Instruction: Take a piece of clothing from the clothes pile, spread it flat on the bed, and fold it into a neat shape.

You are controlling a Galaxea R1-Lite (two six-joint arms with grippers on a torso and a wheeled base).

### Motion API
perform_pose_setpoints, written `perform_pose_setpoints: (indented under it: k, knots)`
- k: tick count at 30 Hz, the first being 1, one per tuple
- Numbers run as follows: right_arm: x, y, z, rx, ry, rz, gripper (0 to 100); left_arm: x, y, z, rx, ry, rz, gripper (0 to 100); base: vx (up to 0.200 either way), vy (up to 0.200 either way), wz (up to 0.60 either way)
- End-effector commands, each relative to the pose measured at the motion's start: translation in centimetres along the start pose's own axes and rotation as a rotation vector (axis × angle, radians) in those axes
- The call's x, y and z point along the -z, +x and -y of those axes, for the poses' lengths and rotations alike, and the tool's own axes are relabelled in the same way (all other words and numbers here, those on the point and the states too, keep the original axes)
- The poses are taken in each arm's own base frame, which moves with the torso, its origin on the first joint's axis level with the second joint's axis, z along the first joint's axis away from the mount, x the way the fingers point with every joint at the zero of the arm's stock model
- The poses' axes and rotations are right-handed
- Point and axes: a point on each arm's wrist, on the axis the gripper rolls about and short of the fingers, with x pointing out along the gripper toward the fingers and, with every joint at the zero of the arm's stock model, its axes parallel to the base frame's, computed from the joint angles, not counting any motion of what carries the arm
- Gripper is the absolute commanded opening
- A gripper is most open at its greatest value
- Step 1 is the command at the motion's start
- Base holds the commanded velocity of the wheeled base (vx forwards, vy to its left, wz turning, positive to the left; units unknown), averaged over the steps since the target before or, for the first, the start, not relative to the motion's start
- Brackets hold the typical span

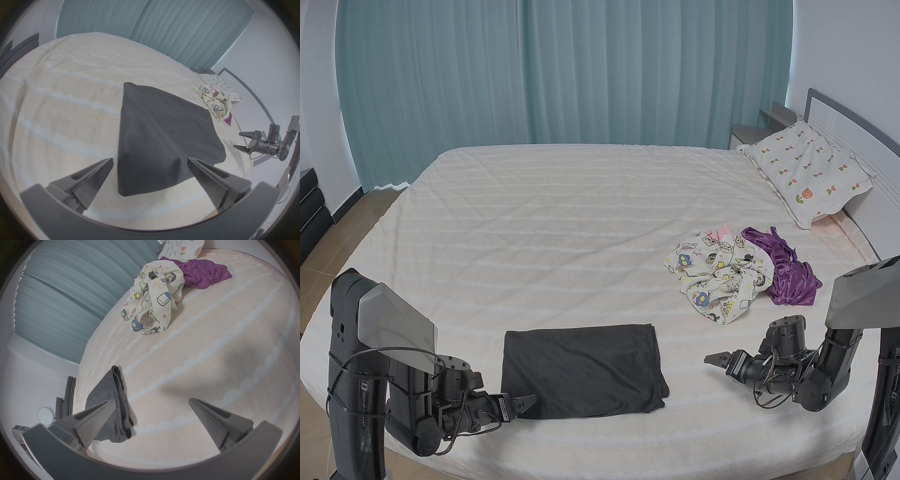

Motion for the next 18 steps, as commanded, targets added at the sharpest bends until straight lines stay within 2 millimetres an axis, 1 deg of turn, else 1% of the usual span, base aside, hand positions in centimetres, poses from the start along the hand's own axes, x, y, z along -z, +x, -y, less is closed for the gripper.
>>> perform_pose_setpoints:
  k: [1,13,14,18]
  knots:
    - [0.0,0.0,0.0,-0.001,0.0,0.0,100,0.8,0.6,-0.1,-0.02,0.007,-0.023,100,0.0,0.0,0.0]
    - [0.0,0.0,0.0,-0.001,0.0,0.0,100,1.6,-0.7,-0.7,-0.049,-0.009,-0.055,100,0.0,0.0,0.0]
    - [0.0,0.0,0.0,-0.001,0.0,0.0,100,1.5,-0.7,-0.7,-0.049,-0.01,-0.052,0,0.0,0.0,0.0]
    - [0.0,0.0,0.0,-0.001,0.0,0.0,100,1.3,-0.3,-0.9,-0.052,-0.017,-0.037,0,0.0,0.0,0.0]
